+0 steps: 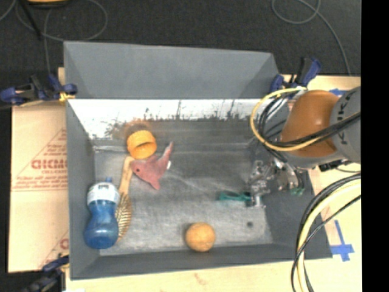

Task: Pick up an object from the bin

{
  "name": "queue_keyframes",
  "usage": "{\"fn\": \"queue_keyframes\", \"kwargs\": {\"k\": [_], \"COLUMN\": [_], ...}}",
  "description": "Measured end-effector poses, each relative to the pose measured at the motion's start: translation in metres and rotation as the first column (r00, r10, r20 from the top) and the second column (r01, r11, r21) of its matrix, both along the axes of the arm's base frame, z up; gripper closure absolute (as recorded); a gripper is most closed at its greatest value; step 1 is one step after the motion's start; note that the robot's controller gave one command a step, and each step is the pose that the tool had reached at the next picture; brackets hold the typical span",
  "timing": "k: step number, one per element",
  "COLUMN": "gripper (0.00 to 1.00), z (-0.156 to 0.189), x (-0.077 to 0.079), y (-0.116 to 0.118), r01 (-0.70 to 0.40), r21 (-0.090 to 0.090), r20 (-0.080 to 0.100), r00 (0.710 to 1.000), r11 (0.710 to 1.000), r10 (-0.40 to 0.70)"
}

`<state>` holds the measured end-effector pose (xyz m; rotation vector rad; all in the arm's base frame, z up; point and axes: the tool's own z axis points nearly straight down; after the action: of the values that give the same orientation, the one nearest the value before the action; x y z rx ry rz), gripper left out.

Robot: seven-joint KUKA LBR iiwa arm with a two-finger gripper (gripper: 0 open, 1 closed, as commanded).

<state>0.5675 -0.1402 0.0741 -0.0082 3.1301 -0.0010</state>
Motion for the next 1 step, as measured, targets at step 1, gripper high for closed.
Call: {"fn": "queue_keyframes", "kwargs": {"k": [1], "gripper": [1.0], "z": [0.0], "x": [0.0], "y": [0.0], "r01": [-0.001], "r21": [0.0], "r20": [0.0], "r00": [1.0], "r11": [1.0], "r10": [0.001]}}
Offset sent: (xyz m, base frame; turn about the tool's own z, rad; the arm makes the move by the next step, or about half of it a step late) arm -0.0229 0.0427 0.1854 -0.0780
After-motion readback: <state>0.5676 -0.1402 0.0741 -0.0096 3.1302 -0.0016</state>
